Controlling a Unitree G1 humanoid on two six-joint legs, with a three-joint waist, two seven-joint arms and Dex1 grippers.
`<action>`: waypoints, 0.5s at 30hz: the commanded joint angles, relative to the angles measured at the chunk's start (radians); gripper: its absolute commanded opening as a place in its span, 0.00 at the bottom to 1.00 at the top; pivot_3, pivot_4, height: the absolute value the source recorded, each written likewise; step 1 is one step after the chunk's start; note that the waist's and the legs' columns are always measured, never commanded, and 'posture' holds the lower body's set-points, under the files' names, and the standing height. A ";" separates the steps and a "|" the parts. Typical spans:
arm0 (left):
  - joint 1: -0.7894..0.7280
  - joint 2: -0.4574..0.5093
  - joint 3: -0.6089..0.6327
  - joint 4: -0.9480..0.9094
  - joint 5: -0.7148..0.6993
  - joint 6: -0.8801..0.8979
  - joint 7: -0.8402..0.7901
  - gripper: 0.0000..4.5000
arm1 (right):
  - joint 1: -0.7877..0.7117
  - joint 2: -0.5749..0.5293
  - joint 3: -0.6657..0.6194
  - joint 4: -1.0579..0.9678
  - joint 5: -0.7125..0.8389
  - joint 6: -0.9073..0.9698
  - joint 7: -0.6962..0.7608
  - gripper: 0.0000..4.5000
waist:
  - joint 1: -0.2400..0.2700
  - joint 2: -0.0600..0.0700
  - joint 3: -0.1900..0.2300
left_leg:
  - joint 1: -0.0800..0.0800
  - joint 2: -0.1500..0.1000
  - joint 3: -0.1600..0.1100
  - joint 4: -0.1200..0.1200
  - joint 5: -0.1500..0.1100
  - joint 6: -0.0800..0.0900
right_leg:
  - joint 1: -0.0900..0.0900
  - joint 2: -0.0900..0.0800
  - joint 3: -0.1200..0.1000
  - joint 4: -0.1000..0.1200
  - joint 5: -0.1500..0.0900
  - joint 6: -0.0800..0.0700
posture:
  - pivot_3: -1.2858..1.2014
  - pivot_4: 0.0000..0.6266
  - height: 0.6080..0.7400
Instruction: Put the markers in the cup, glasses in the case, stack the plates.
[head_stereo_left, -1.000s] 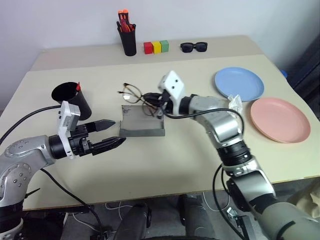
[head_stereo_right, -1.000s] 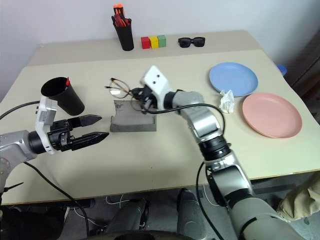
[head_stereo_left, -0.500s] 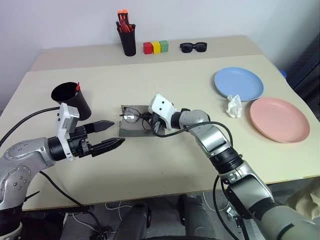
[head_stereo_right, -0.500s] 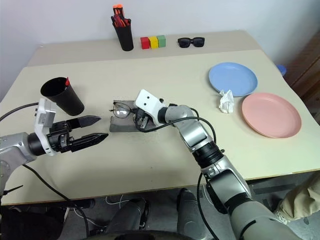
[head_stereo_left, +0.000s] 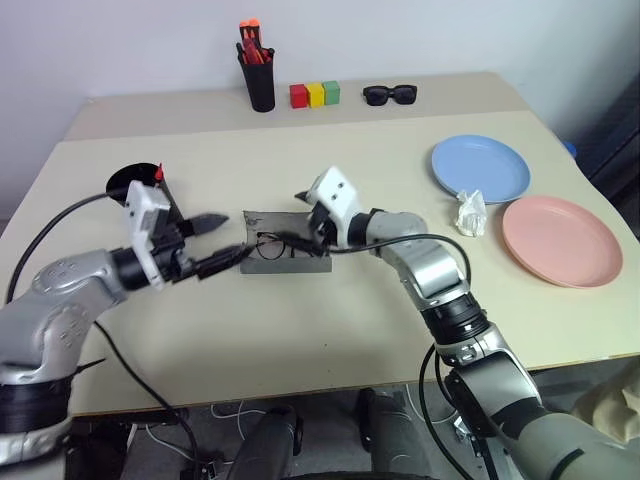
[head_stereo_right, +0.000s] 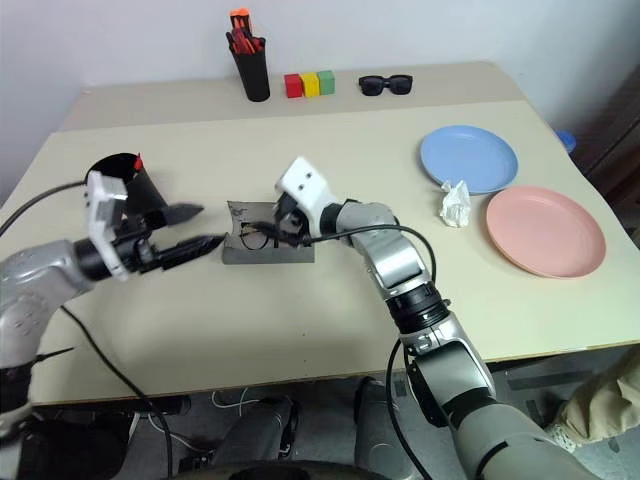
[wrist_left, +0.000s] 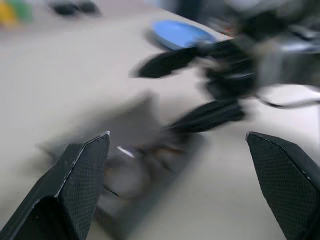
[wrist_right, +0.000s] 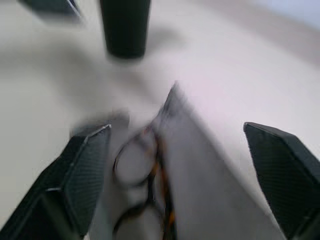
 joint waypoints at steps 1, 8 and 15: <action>-0.150 -0.057 -0.061 0.130 0.129 -0.117 0.071 0.88 | -0.007 -0.014 -0.111 -0.076 0.106 0.045 -0.006 1.00 | 0.003 0.000 0.000 | 0.000 0.000 0.000 0.000 0.000 0.000 | 0.000 0.000 0.000 0.000 0.000 0.000 | 0.52 0.24 1.00; -0.438 -0.179 -0.188 0.490 0.328 -0.234 0.139 0.15 | 0.013 -0.052 -0.185 -0.063 0.108 -0.035 -0.086 1.00 | -0.011 0.000 0.000 | 0.000 -0.001 0.001 0.000 0.000 0.000 | 0.000 0.000 0.000 -0.001 0.001 0.001 | 0.52 0.24 1.00; -0.595 -0.216 -0.310 0.765 0.446 -0.177 0.048 0.01 | 0.029 -0.044 -0.180 -0.109 0.130 -0.029 -0.124 1.00 | -0.032 0.000 0.000 | -0.001 -0.001 0.003 -0.001 0.000 0.000 | -0.002 0.000 0.000 -0.001 0.001 0.002 | 0.52 0.24 1.00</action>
